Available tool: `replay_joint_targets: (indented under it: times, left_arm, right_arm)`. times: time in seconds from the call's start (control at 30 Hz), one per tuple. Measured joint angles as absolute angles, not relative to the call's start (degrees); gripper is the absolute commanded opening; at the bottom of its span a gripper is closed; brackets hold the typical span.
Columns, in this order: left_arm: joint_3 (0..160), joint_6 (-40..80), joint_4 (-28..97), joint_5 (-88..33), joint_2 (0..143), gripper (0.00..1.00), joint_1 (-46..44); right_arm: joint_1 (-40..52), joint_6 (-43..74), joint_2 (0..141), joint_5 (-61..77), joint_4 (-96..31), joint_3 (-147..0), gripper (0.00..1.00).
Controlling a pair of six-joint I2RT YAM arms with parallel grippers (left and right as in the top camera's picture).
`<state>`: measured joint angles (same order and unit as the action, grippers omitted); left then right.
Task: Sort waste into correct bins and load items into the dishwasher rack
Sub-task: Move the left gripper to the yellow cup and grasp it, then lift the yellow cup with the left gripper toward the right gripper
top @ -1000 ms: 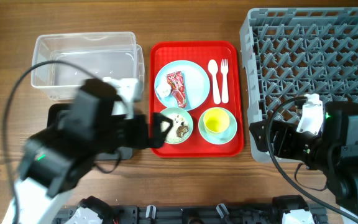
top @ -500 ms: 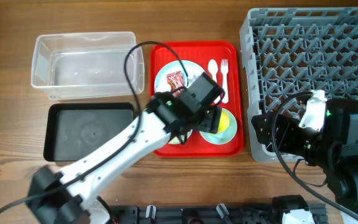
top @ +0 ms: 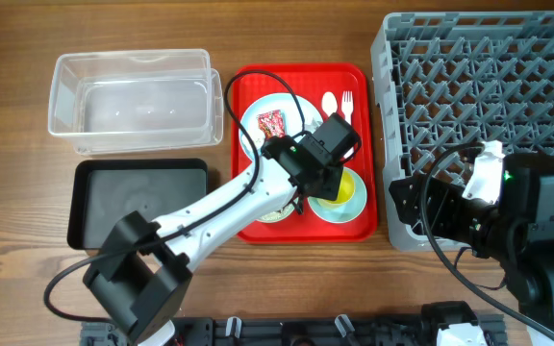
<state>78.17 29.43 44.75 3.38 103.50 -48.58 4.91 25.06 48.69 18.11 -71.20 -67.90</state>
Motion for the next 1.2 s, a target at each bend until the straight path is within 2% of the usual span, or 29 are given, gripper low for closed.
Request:
replay_joint_targets:
  times: [0.17, 0.33, 0.43, 0.77, 0.83, 0.93, 0.97, 1.2]
  left_arm:
    - [78.2, 29.4, 43.0, 3.2, 103.8, 0.43, -48.3]
    - [78.2, 29.5, 42.1, 2.5, 103.8, 0.41, -48.3]
    - [78.2, 29.5, 42.1, 2.1, 103.9, 0.31, -48.3]
    - [78.2, 29.6, 41.9, 1.0, 104.5, 0.27, -48.3]
    - [78.2, 29.7, 41.9, 1.0, 105.1, 0.22, -48.3]
    - [78.2, 30.1, 41.8, 0.9, 106.3, 0.06, -48.3]
    - [78.2, 30.2, 41.6, 1.0, 106.8, 0.04, -48.3]
    - [78.2, 30.3, 41.5, 0.3, 107.7, 0.04, -48.3]
  right_arm:
    - [4.9, 25.3, 48.7, 18.1, -71.2, -67.9, 1.0]
    - [4.9, 25.3, 48.7, 18.1, -71.3, -67.9, 1.0]
    - [4.9, 25.3, 48.7, 18.1, -71.4, -67.9, 1.0]
    - [4.9, 25.3, 48.7, 18.1, -71.4, -67.9, 1.0]
    - [4.9, 25.3, 48.7, 18.1, -71.4, -67.9, 1.0]
    - [4.9, 25.3, 48.7, 18.1, -71.4, -67.9, 1.0]
    - [4.9, 25.3, 48.7, 18.1, -71.4, -67.9, 1.0]
    - [4.9, 25.3, 48.7, 18.1, -71.4, -67.9, 1.0]
